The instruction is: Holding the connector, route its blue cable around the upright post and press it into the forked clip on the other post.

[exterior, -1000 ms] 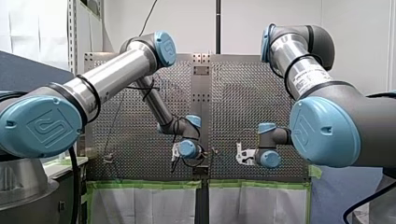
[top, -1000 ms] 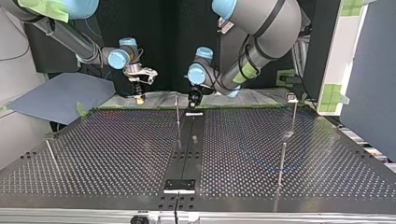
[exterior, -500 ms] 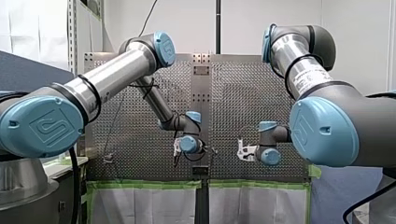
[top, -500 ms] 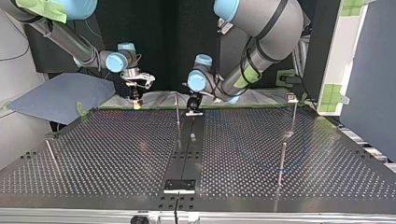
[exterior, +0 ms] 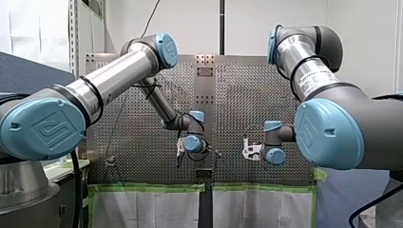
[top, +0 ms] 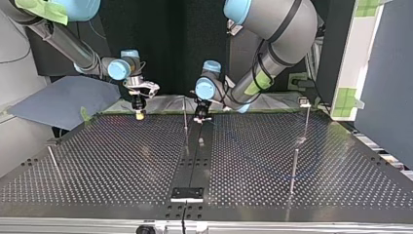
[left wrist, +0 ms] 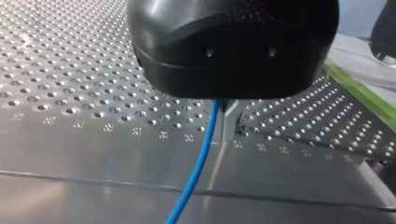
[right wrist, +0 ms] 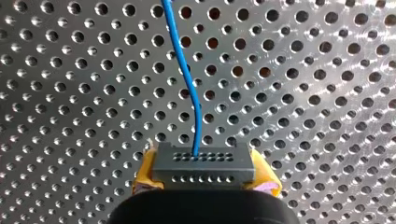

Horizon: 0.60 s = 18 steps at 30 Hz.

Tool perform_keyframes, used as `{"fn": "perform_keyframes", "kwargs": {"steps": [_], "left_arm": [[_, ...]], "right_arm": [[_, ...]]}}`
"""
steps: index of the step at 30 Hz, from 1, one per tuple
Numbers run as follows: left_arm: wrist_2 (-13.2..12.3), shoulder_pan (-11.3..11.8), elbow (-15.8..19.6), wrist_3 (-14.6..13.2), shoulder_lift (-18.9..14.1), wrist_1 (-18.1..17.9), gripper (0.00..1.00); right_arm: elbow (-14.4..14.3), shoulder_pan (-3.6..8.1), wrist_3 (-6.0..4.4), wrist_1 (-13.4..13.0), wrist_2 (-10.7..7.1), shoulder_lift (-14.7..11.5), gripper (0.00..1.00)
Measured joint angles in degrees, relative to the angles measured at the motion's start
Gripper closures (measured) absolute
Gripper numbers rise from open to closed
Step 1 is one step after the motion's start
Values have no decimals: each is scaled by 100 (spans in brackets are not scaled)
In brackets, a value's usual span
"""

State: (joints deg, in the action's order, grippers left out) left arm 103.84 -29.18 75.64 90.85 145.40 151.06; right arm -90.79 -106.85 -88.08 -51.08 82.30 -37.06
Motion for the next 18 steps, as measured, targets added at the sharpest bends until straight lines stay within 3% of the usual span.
{"fn": "perform_keyframes", "kwargs": {"steps": [7, 8, 9, 11, 12, 13, 14, 16, 17, 18], "left_arm": [[-6, 5, -6, -9, 0, 33, 100], [-6, 5, -6, -9, 0, 35, 93], [-7, 5, -7, -9, 0, 37, 93], [-7, 4, -8, -12, 0, 57, 77], [-7, 2, -8, -15, 0, 77, 77], [-7, -1, -8, -19, 0, 93, 60], [-11, -7, -8, -22, 0, 107, 50], [-48, -26, -6, -33, -3, 130, 46], [-75, -33, -6, -37, -4, 136, 25], [-104, -42, -7, -46, -6, 147, 25]], "right_arm": [[42, 18, 0, 23, -4, 2, 100], [44, 20, 1, 25, -6, 4, 100], [45, 20, 1, 27, -7, 4, 100], [50, 20, 5, 32, -9, 3, 100], [51, 21, 7, 35, -10, 4, 100], [53, 21, 10, 38, -10, 3, 100], [54, 21, 12, 40, -11, 3, 100], [56, 22, 16, 48, -12, 1, 100], [59, 24, 20, 55, -11, 1, 100], [61, 26, 22, 60, -12, 1, 100]]}}
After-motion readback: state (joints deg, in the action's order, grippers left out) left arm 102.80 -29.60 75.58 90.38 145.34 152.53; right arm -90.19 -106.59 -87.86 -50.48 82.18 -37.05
